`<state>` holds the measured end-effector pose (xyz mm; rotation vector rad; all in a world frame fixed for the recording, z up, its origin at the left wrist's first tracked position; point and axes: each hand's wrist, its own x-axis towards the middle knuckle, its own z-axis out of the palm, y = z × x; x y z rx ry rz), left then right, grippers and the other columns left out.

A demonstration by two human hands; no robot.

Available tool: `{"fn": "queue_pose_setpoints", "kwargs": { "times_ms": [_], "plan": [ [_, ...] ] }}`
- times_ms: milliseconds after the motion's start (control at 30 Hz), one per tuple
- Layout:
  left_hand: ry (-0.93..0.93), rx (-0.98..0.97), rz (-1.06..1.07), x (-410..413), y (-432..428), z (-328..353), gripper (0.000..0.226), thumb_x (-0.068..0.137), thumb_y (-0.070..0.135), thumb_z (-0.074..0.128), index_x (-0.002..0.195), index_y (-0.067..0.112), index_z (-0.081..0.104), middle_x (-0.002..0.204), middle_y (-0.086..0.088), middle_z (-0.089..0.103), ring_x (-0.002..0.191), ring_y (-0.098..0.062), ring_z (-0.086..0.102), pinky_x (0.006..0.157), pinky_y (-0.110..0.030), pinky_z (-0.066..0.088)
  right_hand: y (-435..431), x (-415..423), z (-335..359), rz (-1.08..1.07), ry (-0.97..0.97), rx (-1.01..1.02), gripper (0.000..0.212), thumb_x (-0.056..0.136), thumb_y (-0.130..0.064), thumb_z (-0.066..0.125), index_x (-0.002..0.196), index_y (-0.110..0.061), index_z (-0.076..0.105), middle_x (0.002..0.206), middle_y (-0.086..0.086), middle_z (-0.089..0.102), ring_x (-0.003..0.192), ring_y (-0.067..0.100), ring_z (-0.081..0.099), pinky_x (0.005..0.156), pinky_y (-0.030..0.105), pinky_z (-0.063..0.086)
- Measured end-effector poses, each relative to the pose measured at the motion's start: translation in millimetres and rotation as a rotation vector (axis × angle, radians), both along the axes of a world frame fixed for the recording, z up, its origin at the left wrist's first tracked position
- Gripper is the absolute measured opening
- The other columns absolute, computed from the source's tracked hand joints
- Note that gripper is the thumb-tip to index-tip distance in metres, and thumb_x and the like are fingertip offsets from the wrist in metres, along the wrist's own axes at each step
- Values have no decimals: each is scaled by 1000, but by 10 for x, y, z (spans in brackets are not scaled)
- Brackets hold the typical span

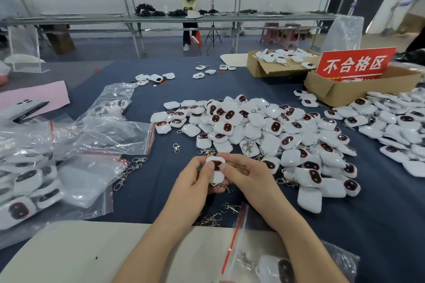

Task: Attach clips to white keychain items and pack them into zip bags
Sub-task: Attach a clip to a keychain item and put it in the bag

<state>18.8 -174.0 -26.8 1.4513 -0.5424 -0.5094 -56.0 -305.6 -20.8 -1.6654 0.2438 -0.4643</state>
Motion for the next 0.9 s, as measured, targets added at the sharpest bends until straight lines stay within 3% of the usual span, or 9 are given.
{"fn": "queue_pose_setpoints", "kwargs": {
  "times_ms": [133, 333, 600, 733, 900],
  "plan": [
    [-11, -10, -20, -5, 19, 10, 22, 108, 20, 44, 113, 16, 65, 99, -6, 77, 91, -22, 76, 81, -30, 60, 13, -15, 17, -7, 1, 12, 34, 96, -15, 65, 101, -47, 76, 101, -7, 77, 84, 21, 72, 83, 29, 60],
    [-28, -8, -15, -8, 20, 9, 21, 108, 20, 47, 113, 18, 67, 99, -5, 77, 89, -22, 76, 79, -28, 61, 22, -30, 58, -2, -10, 27, 35, 96, -12, 64, 98, -45, 77, 96, -6, 78, 70, 10, 67, 75, 20, 56],
    [6, 4, -23, -13, 1, 34, 24, 108, 19, 44, 116, 18, 67, 100, -2, 77, 87, -21, 76, 78, -26, 59, 42, -11, 67, -47, -7, 57, 27, 93, -8, 65, 96, -32, 79, 93, -4, 78, 66, 10, 67, 67, 19, 54],
    [1, 12, -66, -29, 11, 48, 25, 108, 12, 46, 122, 20, 65, 102, -4, 76, 88, -15, 74, 80, -24, 58, 32, -11, 51, -80, -8, 70, 25, 92, -11, 67, 93, -34, 78, 93, -6, 78, 83, 24, 72, 71, 16, 54],
    [-56, 61, -55, -35, 16, 62, 33, 104, 1, 48, 123, 23, 63, 96, -4, 76, 86, -14, 72, 83, -26, 58, 53, -20, 88, -36, -32, 74, 37, 95, -10, 65, 91, -45, 78, 95, -7, 78, 87, 9, 73, 74, 14, 53]
  ]
}}
